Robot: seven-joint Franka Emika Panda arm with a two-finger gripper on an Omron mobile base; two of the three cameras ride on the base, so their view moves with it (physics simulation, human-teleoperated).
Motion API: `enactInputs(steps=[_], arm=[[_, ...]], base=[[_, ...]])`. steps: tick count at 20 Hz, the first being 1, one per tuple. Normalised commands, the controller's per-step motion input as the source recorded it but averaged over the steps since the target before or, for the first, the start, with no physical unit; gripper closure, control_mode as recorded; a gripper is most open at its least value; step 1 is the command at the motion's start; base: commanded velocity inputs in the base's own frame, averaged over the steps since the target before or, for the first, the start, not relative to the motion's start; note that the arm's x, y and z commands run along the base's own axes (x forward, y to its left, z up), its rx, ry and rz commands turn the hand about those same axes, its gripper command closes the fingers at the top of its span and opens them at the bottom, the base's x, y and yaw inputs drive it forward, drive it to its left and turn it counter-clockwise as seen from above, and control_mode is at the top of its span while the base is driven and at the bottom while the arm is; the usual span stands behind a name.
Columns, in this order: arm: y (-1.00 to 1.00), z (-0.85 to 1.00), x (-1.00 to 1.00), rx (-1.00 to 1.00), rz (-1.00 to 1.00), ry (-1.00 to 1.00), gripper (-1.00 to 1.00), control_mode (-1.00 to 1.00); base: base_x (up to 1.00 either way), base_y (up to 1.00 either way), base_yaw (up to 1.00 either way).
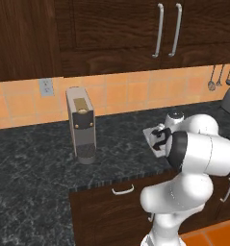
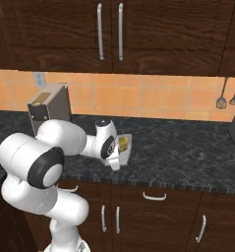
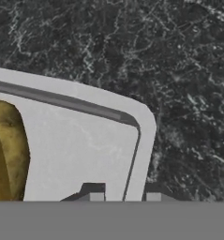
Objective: Take the meat container that has the steak and place it on the second highest rack of the freezer. Then take the vegetable container that has the potato and cucumber and place it on the highest rack of the freezer.
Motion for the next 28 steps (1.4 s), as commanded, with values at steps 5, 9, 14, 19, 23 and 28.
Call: enactInputs(steps=[5,9,14,19,23,28], arm=[[-0.10,0.22,-0.08,0.02,0.00,-0.06,1.00,-1.00],[-0.24,0.98,-0.39,0.09,-0.01,0.00,1.00,-1.00],[-0.01,0.59,-0.70,0.05,-0.09,0.21,1.00,-1.00],[0.38,0.33,-0.59,0.01,-0.21,0.04,1.00,-1.00],[0.34,0.54,-0.30,0.01,-0.14,0.00,1.00,-1.00],[0.10,0.50,-0.24,0.03,-0.05,0.00,1.00,-1.00]], base=[[0.00,0.00,0.00],[0.00,0.00,0.00],[0.00,0.00,0.00],[0.00,0.00,0.00],[0.00,0.00,0.00],[0.00,0.00,0.00]])
